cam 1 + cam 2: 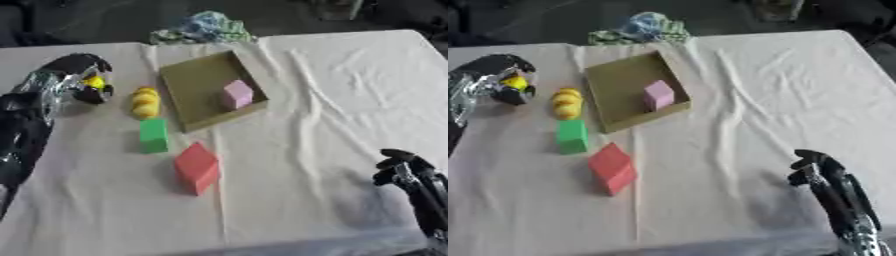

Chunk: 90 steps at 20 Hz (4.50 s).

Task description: Pick up objects on the table and place them in the box.

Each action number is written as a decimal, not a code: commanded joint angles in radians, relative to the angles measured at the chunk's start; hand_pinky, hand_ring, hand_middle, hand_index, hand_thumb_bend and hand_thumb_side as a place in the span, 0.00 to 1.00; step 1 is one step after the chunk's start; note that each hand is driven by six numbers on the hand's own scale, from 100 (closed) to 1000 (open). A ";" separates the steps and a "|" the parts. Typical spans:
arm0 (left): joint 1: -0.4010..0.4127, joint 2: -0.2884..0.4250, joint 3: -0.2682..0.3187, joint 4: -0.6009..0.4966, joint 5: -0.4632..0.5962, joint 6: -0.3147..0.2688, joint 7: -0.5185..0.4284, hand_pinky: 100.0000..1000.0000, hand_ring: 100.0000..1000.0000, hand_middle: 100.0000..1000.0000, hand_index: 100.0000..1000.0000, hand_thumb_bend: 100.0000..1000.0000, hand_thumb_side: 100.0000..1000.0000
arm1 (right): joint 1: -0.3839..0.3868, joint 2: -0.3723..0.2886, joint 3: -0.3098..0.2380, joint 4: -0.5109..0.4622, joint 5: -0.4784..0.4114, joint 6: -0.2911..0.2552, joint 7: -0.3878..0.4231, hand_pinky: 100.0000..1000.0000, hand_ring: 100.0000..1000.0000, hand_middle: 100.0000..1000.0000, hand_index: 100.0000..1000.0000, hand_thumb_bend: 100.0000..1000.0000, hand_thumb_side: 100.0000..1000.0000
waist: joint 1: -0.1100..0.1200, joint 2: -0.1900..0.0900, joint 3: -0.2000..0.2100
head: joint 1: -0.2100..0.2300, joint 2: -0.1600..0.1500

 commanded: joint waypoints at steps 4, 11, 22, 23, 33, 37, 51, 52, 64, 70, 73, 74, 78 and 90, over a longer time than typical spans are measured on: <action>-0.028 0.037 0.012 -0.006 -0.028 0.000 -0.061 0.77 0.71 0.74 0.85 0.00 0.27 | -0.006 -0.006 -0.007 -0.014 -0.006 -0.002 -0.001 0.46 0.47 0.49 0.71 0.00 0.61 | -0.009 -0.025 0.001 | -0.003 -0.003; -0.047 0.086 0.008 -0.052 0.003 -0.043 -0.180 0.83 0.78 0.81 0.89 0.06 0.43 | -0.004 -0.014 -0.010 -0.014 -0.001 -0.004 -0.003 0.46 0.47 0.49 0.71 0.00 0.60 | -0.003 -0.032 0.010 | -0.006 -0.003; -0.022 0.113 0.004 -0.029 -0.046 -0.077 -0.307 0.82 0.78 0.83 0.90 0.24 0.62 | -0.002 -0.017 -0.013 -0.011 0.004 -0.005 -0.007 0.46 0.47 0.49 0.72 0.00 0.60 | -0.003 -0.032 0.015 | -0.011 -0.003; -0.017 0.113 0.005 -0.026 -0.049 -0.079 -0.316 0.78 0.74 0.80 0.88 0.24 0.49 | -0.002 -0.017 -0.013 -0.011 0.004 -0.005 -0.007 0.46 0.47 0.49 0.72 0.00 0.60 | -0.003 -0.031 0.016 | -0.012 -0.003; -0.023 0.132 0.007 -0.133 0.076 -0.112 -0.217 0.49 0.37 0.41 0.60 0.00 0.18 | 0.002 -0.020 -0.014 -0.007 0.007 -0.005 -0.009 0.46 0.47 0.49 0.71 0.00 0.60 | -0.003 -0.034 0.019 | -0.016 -0.003; -0.049 0.126 -0.027 -0.247 0.228 -0.161 -0.175 0.50 0.37 0.40 0.60 0.00 0.17 | 0.002 -0.022 -0.013 -0.007 0.007 -0.005 -0.009 0.46 0.47 0.49 0.71 0.00 0.60 | 0.000 -0.035 0.018 | -0.020 -0.003; -0.078 -0.158 -0.198 -0.298 0.224 -0.281 -0.184 0.57 0.44 0.46 0.65 0.00 0.18 | -0.014 -0.007 0.006 0.000 0.000 -0.006 0.012 0.46 0.47 0.49 0.72 0.00 0.59 | -0.010 -0.039 -0.029 | -0.004 -0.003; -0.075 -0.163 -0.204 -0.291 0.222 -0.292 -0.198 0.57 0.44 0.47 0.66 0.00 0.18 | -0.015 -0.007 0.006 0.000 0.000 -0.006 0.012 0.46 0.47 0.49 0.72 0.00 0.59 | -0.010 -0.038 -0.030 | -0.005 -0.003; -0.052 -0.158 -0.237 -0.287 0.221 -0.337 -0.304 0.75 0.70 0.76 0.86 0.00 0.51 | -0.014 -0.010 0.005 0.002 0.003 -0.007 0.011 0.46 0.47 0.49 0.72 0.00 0.60 | -0.006 -0.039 -0.026 | -0.017 -0.003; -0.046 -0.142 -0.246 -0.320 0.167 -0.301 -0.220 0.83 0.78 0.85 0.90 0.06 0.70 | -0.012 -0.010 0.004 0.004 0.005 -0.006 0.010 0.46 0.47 0.49 0.72 0.00 0.60 | -0.007 -0.040 -0.023 | -0.021 -0.003; -0.044 -0.136 -0.247 -0.325 0.113 -0.290 -0.203 0.85 0.81 0.88 0.92 0.12 0.77 | -0.012 -0.011 0.005 0.005 0.006 -0.006 0.011 0.46 0.47 0.49 0.72 0.00 0.60 | -0.006 -0.040 -0.021 | -0.022 -0.003; -0.042 -0.137 -0.246 -0.322 0.098 -0.290 -0.198 0.86 0.82 0.89 0.93 0.14 0.79 | -0.011 -0.011 0.005 0.005 0.006 -0.007 0.011 0.46 0.47 0.49 0.72 0.00 0.60 | -0.006 -0.041 -0.020 | -0.023 -0.003; -0.039 -0.139 -0.255 -0.313 0.037 -0.299 -0.173 0.91 0.87 0.93 0.94 0.29 0.87 | -0.011 -0.012 0.004 0.005 0.006 -0.007 0.011 0.46 0.47 0.49 0.72 0.00 0.60 | -0.007 -0.041 -0.020 | -0.024 -0.003; -0.048 -0.040 -0.196 -0.392 0.117 -0.298 -0.166 0.88 0.83 0.87 0.93 0.19 0.64 | -0.009 -0.015 -0.005 0.006 0.010 -0.007 0.004 0.46 0.47 0.49 0.72 0.00 0.60 | -0.003 -0.040 -0.010 | -0.036 -0.003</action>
